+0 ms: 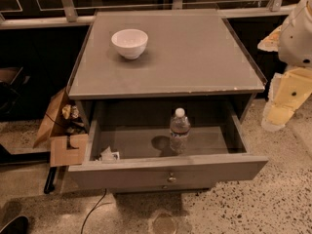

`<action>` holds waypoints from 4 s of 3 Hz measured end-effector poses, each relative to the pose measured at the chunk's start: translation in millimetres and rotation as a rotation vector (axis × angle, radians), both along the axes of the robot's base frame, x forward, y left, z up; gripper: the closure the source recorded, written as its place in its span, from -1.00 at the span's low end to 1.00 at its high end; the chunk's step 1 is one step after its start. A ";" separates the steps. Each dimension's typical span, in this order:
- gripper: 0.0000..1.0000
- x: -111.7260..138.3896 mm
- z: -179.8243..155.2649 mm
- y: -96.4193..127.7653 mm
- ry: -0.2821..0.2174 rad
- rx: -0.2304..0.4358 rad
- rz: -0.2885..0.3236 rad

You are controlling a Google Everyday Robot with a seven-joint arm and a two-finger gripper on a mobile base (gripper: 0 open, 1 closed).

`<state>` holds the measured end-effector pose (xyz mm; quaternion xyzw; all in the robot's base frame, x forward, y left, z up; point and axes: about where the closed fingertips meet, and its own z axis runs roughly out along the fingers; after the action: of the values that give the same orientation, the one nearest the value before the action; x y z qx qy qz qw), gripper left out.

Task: Pick water bottle from top drawer and place on counter

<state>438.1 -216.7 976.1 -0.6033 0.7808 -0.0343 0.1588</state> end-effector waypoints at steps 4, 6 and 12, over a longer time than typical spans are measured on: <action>0.31 7.9 -41.1 4.7 -0.043 0.131 -0.050; 1.00 25.4 -114.8 19.3 -0.065 0.358 -0.176; -0.41 62.8 -218.4 38.8 -0.109 0.515 -0.289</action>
Offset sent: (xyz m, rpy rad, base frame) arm 0.0000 0.0000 0.0000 0.0000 0.0000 0.0000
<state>501.0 -177.8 757.7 -0.4232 0.8319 0.1104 0.3416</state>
